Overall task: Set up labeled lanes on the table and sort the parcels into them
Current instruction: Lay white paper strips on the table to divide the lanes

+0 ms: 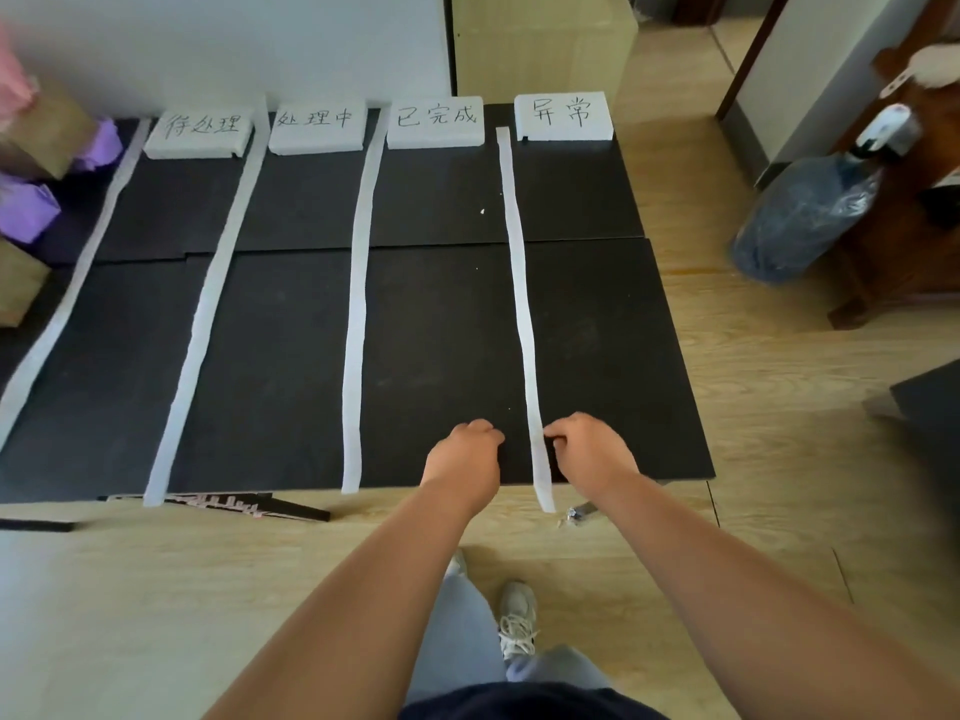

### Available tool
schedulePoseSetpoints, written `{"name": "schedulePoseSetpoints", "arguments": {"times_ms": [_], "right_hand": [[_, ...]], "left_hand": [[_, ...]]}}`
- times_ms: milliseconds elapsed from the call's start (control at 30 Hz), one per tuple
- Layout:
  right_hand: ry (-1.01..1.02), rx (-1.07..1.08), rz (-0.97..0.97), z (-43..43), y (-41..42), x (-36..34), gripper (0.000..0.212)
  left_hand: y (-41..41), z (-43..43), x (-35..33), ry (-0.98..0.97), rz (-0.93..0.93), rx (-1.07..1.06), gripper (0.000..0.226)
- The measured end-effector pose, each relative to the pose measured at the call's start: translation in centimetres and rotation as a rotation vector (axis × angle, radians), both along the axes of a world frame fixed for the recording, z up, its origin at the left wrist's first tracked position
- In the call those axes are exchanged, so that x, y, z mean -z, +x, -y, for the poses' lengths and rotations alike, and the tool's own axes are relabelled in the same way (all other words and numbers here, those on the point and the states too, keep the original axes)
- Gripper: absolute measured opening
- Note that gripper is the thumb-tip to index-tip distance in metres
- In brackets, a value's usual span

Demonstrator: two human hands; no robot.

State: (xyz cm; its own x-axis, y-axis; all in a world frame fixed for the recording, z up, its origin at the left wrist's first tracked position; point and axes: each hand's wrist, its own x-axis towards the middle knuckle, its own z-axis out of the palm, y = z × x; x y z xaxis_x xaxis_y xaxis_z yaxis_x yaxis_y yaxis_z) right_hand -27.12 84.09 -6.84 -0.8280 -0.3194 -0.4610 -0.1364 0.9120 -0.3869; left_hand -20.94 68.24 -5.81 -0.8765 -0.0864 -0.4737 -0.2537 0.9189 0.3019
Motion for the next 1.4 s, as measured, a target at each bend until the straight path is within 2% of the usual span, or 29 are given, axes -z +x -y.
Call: {"name": "schedulePoseSetpoints", "arguments": {"times_ms": [100,267,400,533,700,967,1133,1400], "right_hand": [[-0.026,0.067,-0.034,0.5,-1.8,-0.6,0.037],[-0.102,0.267,0.036,2.8,-5.9,-0.5,0.038],[-0.147,0.473,0.123,5.7,-8.2,0.7,0.046],[-0.160,0.570,0.148,8.4,-9.5,1.5,0.055],[-0.153,0.636,0.154,10.3,-11.0,2.0,0.038],[-0.220,0.565,-0.040,10.3,-18.9,-0.2,0.020],[-0.222,0.457,-0.117,12.2,-27.6,-1.4,0.025],[-0.202,0.289,-0.169,17.6,-40.0,1.3,0.016]], "left_hand": [[-1.6,0.5,0.0,0.050,0.005,-0.045,0.043],[-5.1,1.9,0.6,0.099,0.045,-0.121,0.048],[-7.5,3.8,1.0,0.119,0.083,-0.135,0.049],[-10.2,5.8,1.2,0.128,0.083,-0.152,0.053],[-12.6,8.0,1.1,0.155,0.004,-0.184,0.049],[-18.6,9.0,1.1,0.152,-0.031,-0.186,0.041],[-23.7,8.6,1.3,0.127,-0.159,-0.243,0.038],[-32.0,9.5,3.0,0.046,-0.316,-0.323,0.036]]}}
